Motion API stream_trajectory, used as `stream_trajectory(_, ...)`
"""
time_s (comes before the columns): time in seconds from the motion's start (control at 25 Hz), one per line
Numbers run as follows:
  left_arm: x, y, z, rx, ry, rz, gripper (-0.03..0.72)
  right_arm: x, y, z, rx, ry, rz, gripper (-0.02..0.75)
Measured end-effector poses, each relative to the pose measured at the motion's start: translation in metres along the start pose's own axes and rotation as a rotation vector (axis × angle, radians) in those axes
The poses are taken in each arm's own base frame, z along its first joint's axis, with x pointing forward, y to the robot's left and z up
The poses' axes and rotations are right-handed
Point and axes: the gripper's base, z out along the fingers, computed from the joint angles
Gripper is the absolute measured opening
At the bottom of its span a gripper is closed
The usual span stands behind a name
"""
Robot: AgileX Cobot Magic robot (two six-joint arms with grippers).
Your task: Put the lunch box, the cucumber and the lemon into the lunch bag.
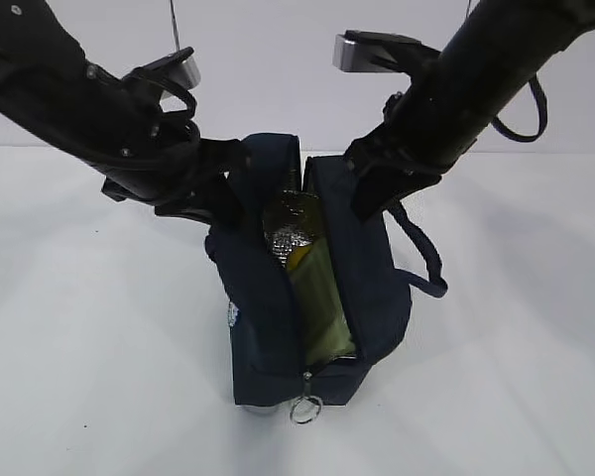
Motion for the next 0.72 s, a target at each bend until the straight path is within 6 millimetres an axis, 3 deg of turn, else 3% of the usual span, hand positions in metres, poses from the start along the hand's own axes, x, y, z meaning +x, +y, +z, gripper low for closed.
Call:
stream_trajectory(0.36,-0.01,0.014,-0.003,-0.04,-0.08,-0.015,0.006,-0.01,-0.009,0.011,0.042,-0.095,-0.004,0.02)
stream_trajectory(0.72,-0.01,0.022,0.012,-0.06,-0.068,-0.032,0.006,-0.017,-0.013,0.011,0.082,-0.169,-0.027,0.02)
